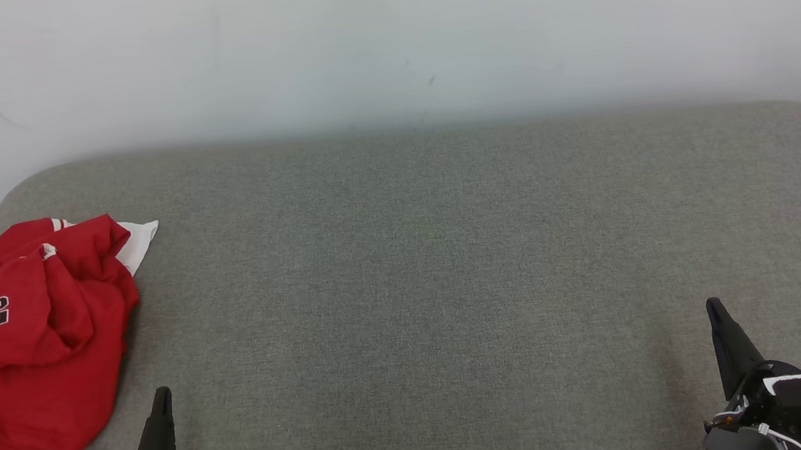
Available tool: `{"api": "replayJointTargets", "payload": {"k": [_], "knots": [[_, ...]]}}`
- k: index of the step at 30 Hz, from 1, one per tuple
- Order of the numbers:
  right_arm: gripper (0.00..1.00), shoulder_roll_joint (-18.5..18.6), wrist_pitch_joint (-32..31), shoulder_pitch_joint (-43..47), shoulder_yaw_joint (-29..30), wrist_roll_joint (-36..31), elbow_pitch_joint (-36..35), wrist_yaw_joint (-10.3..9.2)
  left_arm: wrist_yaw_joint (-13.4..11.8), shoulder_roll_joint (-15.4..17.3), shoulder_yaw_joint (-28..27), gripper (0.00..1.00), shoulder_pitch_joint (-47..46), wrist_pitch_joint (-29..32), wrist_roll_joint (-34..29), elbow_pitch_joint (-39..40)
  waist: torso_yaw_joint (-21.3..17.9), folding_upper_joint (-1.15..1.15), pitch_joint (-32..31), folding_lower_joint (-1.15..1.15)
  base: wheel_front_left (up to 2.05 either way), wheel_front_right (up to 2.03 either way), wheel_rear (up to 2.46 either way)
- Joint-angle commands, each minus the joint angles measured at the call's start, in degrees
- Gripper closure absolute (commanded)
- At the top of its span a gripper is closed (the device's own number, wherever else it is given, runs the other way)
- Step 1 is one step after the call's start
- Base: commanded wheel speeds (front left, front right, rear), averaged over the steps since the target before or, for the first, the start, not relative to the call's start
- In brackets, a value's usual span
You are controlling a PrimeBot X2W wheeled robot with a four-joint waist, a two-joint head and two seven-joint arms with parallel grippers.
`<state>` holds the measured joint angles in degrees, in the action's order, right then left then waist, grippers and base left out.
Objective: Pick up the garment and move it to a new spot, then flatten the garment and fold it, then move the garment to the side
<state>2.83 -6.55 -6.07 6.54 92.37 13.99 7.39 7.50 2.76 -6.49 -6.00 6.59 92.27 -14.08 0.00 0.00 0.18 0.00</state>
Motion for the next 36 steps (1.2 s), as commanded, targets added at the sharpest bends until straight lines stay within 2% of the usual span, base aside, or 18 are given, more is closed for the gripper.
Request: {"api": "replayJointTargets", "payload": {"k": [1, 10, 11, 15, 24, 28, 36], "knots": [[1.0, 0.09, -0.13, -0.37, 0.03, 0.1, -0.07, 0.2, 0.08, 0.23, -0.13, 1.0, -0.55, 0.06, 0.3, 0.13, 0.0, 0.0, 0.0, 0.0, 0.0, 0.0, 0.0], [1.0, 0.09, -0.13, -0.37, 0.03, 0.1, -0.07, 0.2, 0.08, 0.23, -0.13, 1.0, -0.55, 0.06, 0.3, 0.12, 0.0, 0.0, 0.0, 0.0, 0.0, 0.0, 0.0], [0.0, 0.0, 0.0, 0.0, 0.0, 0.0, -0.01, 0.0, 0.0, 0.0, 0.0, 0.0, 0.0, 0.0, 0.0, 0.0, 0.0, 0.0, 0.0, 0.0, 0.0, 0.0, 0.0], [0.0, -0.21, 0.16, 1.38, -0.15, -0.03, 1.57, -0.2, -0.01, -0.4, 0.27, 0.0, 1.24, -0.12, -0.04, -1.55, -0.01, 0.0, -0.01, 0.0, 0.0, 0.0, 0.0], [0.0, -0.17, 2.54, 2.27, -1.11, -1.73, 0.44, -0.16, -0.01, -0.27, 2.06, 0.0, 1.69, -2.51, -1.91, -1.37, 0.0, 0.0, -0.36, 0.0, 0.0, 0.0, 0.0], [0.0, -0.15, 3.65, 2.74, -1.13, -5.15, 0.03, -0.14, -0.29, -0.15, 2.22, 0.0, 1.73, -3.63, -5.34, -1.62, 0.07, 0.0, -0.54, 0.0, 0.0, 0.0, 0.0], [0.0, -0.12, 5.71, 3.66, -1.56, -14.94, -1.1, -0.1, -1.42, -0.21, 2.5, 0.0, 2.28, -5.7, -15.98, -0.71, 0.26, 0.0, -0.93, 0.0, 0.0, 0.0, 0.0]]}}
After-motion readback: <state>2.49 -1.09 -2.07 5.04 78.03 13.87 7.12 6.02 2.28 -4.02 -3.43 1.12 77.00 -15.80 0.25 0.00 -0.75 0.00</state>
